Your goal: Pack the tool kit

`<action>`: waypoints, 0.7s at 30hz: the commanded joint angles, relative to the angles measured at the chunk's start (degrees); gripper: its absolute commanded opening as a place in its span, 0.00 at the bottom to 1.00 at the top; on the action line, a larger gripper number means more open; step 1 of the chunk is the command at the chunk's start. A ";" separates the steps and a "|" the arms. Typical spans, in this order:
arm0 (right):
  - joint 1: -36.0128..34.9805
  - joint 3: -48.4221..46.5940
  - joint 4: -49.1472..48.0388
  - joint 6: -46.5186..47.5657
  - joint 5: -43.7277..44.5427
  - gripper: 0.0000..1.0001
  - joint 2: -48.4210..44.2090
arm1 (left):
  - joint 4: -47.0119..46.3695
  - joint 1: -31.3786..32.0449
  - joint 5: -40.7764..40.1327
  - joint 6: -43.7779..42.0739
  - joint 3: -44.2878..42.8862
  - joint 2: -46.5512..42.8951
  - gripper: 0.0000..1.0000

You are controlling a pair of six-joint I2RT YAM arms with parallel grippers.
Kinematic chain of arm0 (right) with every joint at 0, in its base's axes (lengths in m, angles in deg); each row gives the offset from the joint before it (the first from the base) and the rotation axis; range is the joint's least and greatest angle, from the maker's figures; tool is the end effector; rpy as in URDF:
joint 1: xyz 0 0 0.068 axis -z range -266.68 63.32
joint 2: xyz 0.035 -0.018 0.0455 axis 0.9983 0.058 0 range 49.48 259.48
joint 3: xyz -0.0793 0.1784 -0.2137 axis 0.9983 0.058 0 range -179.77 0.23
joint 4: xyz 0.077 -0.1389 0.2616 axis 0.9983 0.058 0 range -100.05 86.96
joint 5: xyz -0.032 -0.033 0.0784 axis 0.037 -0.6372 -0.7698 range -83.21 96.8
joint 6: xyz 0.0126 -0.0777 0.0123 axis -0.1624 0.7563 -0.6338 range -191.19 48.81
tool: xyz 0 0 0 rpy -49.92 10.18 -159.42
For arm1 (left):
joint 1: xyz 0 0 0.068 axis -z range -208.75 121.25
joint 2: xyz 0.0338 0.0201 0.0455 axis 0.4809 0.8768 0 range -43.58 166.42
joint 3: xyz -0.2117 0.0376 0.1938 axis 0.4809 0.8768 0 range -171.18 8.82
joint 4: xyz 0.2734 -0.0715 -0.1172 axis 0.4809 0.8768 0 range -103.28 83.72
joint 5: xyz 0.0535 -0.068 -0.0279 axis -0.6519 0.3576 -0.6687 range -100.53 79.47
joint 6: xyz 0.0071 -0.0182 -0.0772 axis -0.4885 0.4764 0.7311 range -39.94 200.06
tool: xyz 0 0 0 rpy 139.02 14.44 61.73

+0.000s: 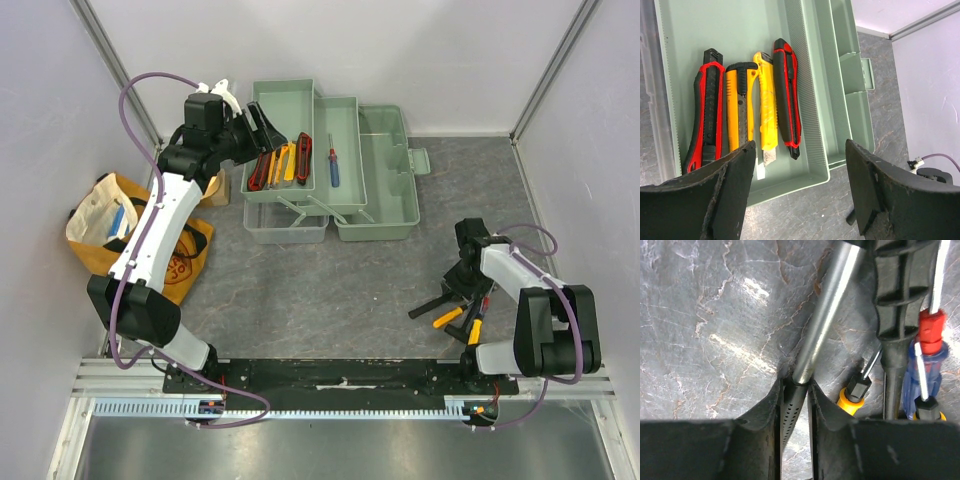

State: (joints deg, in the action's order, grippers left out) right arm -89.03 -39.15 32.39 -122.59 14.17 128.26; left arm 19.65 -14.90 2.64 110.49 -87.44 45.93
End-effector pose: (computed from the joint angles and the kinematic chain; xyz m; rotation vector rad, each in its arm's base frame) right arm 0.2494 0.0014 0.1097 1.2390 2.6834 -0.0745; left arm 0.4106 -0.1174 0.4265 -0.1525 2.0851 -0.7124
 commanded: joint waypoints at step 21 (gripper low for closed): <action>1.29 -13.88 -17.03 4.03 -14.67 0.00 -4.51 | -1.90 -0.66 1.42 -1.26 0.03 -2.68 0.77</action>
State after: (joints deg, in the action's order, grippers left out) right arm -88.31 -48.52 20.76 -116.33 5.01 126.27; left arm 19.61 -15.16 3.17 110.49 -87.31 45.91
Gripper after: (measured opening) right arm 0.055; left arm 0.768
